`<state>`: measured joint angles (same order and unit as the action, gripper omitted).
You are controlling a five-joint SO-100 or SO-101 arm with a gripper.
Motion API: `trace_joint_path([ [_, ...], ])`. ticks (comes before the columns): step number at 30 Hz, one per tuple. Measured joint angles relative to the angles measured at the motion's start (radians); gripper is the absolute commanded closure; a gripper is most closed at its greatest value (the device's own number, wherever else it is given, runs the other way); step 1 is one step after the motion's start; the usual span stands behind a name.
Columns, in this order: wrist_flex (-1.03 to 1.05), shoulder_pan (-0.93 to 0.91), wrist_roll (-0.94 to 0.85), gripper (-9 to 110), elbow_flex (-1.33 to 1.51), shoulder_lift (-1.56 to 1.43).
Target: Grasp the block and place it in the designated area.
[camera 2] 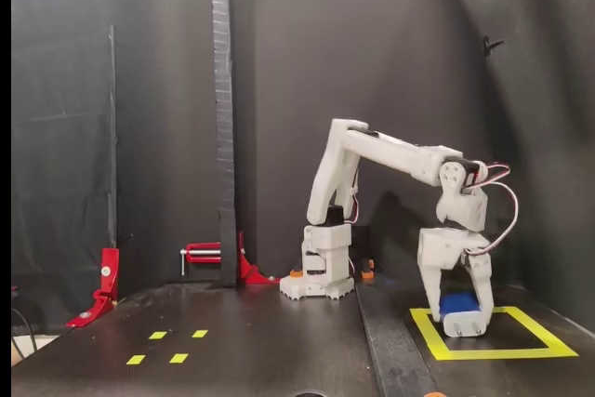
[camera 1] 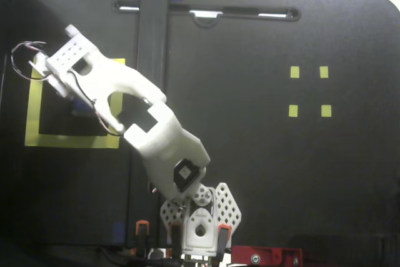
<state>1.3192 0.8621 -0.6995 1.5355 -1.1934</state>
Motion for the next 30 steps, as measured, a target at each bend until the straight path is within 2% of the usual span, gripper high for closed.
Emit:
trace_joint_path([
  [11, 0.000, 0.000, 0.000, 79, -0.015, 0.015],
  [18, 0.002, 0.000, -0.006, 56, -0.015, 0.021],
  [30, 0.029, 0.002, -0.035, 55, -0.015, 0.021],
])
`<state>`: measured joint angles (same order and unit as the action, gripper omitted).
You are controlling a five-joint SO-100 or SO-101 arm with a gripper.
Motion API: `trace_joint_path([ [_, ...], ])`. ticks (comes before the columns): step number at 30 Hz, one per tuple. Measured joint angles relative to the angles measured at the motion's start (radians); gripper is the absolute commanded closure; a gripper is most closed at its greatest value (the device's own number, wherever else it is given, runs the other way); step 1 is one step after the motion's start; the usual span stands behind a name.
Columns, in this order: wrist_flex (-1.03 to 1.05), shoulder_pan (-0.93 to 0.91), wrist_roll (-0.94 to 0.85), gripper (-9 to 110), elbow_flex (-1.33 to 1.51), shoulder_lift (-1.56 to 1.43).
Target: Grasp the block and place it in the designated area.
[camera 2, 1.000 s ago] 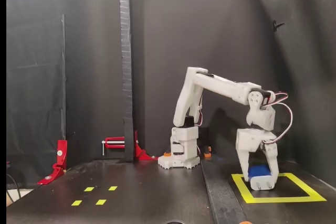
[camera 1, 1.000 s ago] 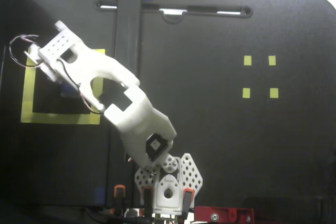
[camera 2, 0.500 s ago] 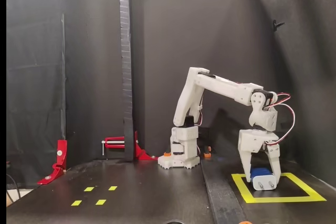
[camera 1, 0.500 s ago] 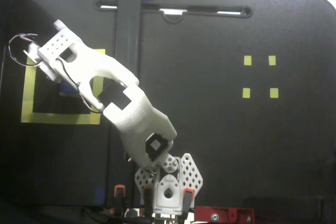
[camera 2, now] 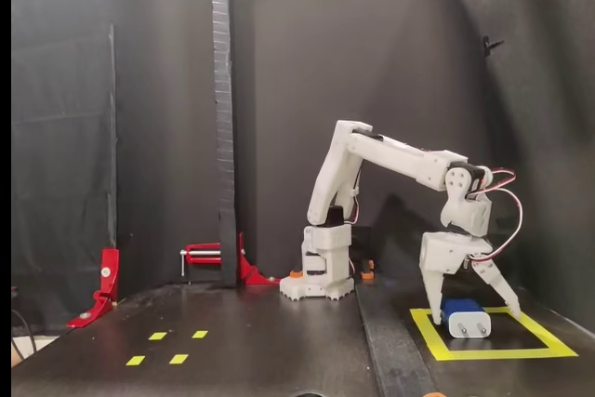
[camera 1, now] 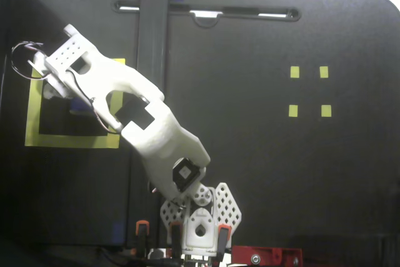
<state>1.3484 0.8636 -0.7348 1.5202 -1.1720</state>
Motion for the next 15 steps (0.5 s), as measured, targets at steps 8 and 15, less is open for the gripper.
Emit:
trace_joint_path([
  [8, 0.084, -0.018, -0.018, 55, -0.037, -0.041],
  [15, 0.173, -0.043, -0.044, 55, -0.054, -0.173],
])
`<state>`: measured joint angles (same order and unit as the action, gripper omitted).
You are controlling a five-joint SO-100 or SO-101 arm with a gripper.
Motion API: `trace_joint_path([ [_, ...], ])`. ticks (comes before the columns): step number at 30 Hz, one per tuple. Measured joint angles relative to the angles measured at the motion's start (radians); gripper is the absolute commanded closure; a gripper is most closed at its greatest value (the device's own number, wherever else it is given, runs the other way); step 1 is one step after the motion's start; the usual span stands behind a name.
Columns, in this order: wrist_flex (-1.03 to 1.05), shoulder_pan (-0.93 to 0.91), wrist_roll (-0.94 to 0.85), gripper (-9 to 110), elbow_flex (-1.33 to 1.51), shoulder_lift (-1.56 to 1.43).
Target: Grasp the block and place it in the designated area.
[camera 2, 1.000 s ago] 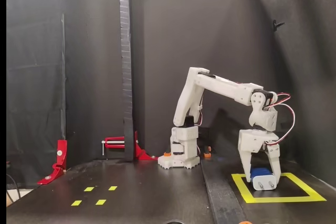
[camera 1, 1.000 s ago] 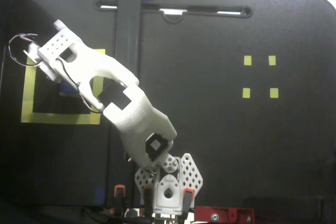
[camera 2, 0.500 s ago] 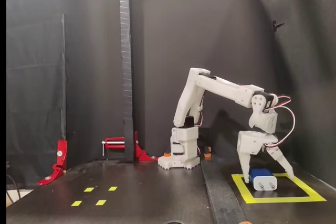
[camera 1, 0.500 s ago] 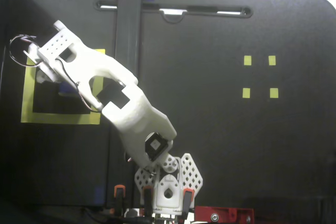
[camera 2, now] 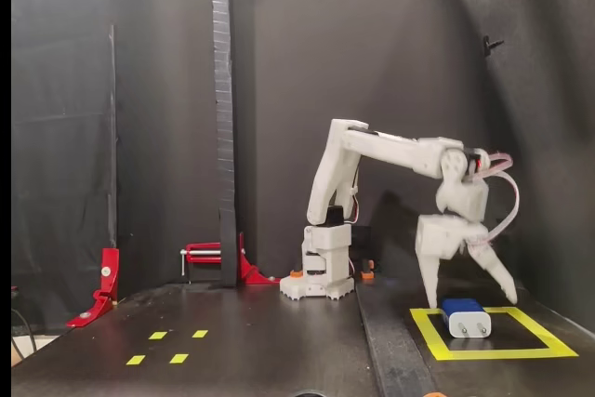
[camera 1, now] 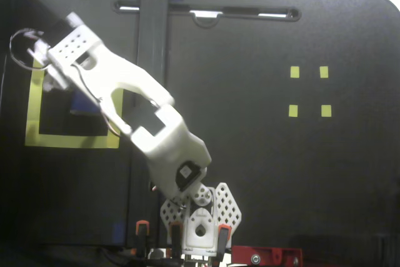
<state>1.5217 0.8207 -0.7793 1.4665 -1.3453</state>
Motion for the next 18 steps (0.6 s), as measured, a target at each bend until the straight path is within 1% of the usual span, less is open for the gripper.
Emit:
trace_joint_path([
  [9, 0.098, -0.021, -0.023, 55, 0.000, -0.169],
  [14, 0.114, -0.023, -0.023, 56, 0.000, -0.186],
  [16, 0.114, -0.029, -0.023, 61, 0.000, -0.186],
  [18, 0.115, -0.031, -0.023, 71, 0.000, -0.186],
])
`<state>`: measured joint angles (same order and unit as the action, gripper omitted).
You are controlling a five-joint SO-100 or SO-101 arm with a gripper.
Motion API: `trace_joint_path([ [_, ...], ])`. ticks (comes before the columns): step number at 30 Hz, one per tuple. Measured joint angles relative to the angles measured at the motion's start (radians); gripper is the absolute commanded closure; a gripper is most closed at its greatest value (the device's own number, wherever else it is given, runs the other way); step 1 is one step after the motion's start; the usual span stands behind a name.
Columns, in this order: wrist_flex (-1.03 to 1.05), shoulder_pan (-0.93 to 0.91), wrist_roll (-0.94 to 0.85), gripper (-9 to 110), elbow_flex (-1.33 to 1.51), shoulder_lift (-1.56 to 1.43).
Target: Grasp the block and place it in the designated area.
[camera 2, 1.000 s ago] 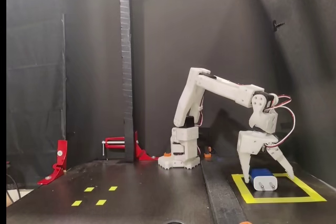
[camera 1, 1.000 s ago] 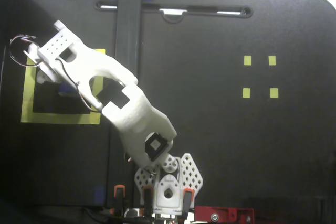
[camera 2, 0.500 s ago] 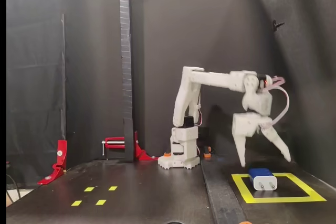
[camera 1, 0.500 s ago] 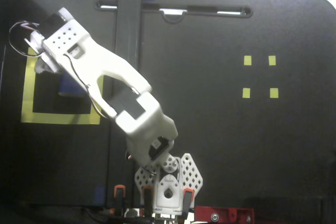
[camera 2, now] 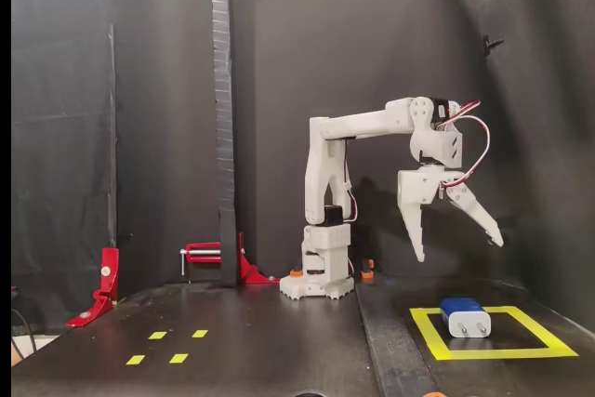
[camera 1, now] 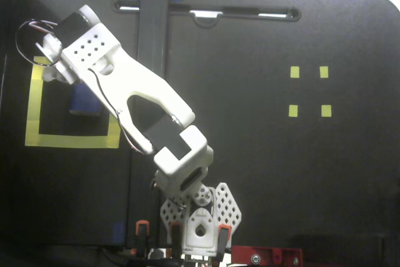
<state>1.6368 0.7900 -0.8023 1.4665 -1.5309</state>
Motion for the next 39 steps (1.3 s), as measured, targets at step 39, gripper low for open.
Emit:
trace_joint_path([
  [39, -0.035, -0.034, 0.808, 101, -0.002, -0.003],
])
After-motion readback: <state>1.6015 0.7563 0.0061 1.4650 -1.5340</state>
